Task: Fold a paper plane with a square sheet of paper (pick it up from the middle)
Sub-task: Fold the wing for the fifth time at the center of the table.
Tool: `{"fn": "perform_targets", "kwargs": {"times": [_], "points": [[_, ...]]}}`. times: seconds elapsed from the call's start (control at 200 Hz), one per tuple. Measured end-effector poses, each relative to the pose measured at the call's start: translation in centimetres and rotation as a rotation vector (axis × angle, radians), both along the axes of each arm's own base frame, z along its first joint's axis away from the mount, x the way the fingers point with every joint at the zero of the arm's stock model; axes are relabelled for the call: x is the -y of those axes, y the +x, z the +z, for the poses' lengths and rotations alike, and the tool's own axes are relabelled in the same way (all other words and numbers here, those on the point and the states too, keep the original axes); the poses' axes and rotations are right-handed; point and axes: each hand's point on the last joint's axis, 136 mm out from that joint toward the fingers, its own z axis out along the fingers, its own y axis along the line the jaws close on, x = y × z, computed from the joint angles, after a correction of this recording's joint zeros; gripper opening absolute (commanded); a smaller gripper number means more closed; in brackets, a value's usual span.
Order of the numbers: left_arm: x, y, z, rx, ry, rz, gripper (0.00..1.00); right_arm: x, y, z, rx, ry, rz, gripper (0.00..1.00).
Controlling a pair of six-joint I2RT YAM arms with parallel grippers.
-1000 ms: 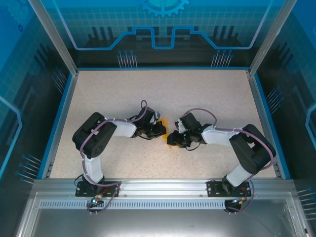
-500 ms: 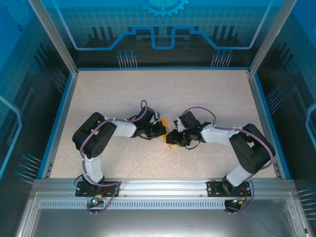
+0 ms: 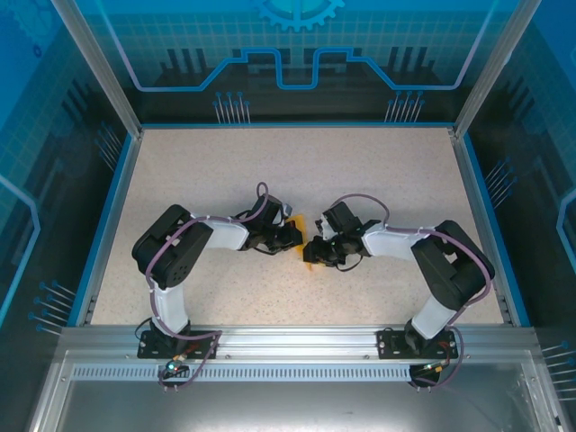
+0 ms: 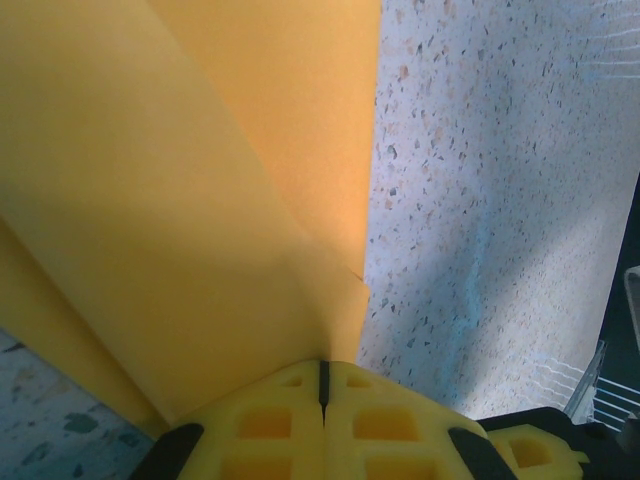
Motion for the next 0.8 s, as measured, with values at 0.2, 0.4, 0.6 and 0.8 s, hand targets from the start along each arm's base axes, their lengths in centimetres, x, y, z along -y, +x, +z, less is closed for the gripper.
{"fn": "perform_targets", "kwargs": {"times": [0.2, 0.4, 0.6, 0.8], "points": [[0.0, 0.0, 0.0, 0.001, -0.002, -0.005, 0.0, 0.2, -0.1, -0.6, -0.016, -0.016, -0.004, 0.2], [0.1, -0.1, 0.0, -0.001, -0.003, -0.006, 0.0, 0.5, -0.2, -1.0, -0.028, -0.023, -0.009, 0.17], [0.0, -0.1, 0.0, -0.002, -0.003, -0.006, 0.0, 0.5, -0.3, -1.1, -0.018, -0.035, 0.004, 0.17], [0.1, -0.1, -0.1, -0.003, -0.004, -0.006, 0.0, 0.6, -0.3, -1.2, -0.001, -0.073, 0.018, 0.15]]}}
